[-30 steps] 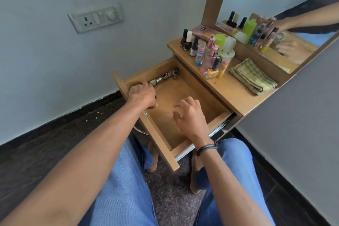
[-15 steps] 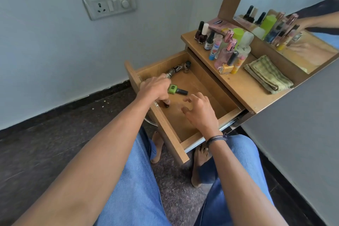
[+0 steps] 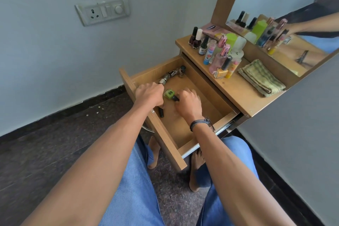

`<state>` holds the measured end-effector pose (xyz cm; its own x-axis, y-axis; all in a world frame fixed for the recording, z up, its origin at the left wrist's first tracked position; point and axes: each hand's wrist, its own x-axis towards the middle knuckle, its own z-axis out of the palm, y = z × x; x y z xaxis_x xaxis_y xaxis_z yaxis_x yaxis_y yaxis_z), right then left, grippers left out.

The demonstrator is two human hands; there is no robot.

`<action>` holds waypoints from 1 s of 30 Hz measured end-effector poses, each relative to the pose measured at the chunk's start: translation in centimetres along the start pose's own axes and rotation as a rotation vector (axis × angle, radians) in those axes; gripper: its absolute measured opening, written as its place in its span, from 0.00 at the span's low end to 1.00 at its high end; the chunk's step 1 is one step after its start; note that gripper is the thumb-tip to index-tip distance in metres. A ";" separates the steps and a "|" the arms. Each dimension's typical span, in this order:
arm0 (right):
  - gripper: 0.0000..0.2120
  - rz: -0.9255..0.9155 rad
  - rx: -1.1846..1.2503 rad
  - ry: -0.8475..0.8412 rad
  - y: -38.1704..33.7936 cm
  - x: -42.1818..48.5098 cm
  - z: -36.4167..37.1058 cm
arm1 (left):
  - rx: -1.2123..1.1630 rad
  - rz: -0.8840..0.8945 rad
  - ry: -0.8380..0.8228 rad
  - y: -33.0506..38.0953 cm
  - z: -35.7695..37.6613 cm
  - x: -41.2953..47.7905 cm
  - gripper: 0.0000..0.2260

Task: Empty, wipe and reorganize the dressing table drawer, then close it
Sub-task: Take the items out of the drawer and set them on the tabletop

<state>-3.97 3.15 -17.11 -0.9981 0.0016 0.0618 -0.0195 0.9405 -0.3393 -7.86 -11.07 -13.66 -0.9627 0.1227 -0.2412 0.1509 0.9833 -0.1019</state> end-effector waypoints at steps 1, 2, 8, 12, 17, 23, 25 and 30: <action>0.09 0.017 0.028 -0.001 0.2 -0.1 -0.1 | -0.015 -0.001 0.008 0.0 -0.1 0.1 0.10; 0.08 0.037 0.054 -0.003 0.4 -0.2 -0.2 | -0.027 0.000 0.010 0.0 -0.1 0.1 0.09; 0.12 0.092 0.286 0.121 1.1 -1.5 -2.2 | -0.101 0.037 -0.009 0.0 -0.1 -0.2 0.14; 0.11 0.063 0.356 0.213 1.5 -2.7 -5.7 | -0.166 0.038 -0.021 0.1 -0.3 -0.3 0.18; 0.13 0.027 0.430 0.471 2.6 -3.8 -12.2 | -0.312 0.081 -0.032 -0.3 -0.9 0.0 0.20; 0.12 0.159 0.456 0.647 6.3 -2.8 -17.5 | -0.634 0.051 0.064 -0.5 -1.9 -0.6 0.15; 0.12 0.183 0.439 0.624 7.6 -2.5 -17.5 | -0.815 0.030 0.076 0.0 -2.6 -1.1 0.14; 0.10 0.183 0.458 0.619 9.3 -1.6 -16.2 | -1.280 -0.016 0.076 3.7 -4.7 -2.7 0.11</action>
<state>-1.64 17.40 -5.19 -0.7766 0.4580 0.4326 -0.0143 0.6737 -0.7389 -5.73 -7.12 -8.88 -0.9791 0.0757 -0.1886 -0.1424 0.4068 0.9024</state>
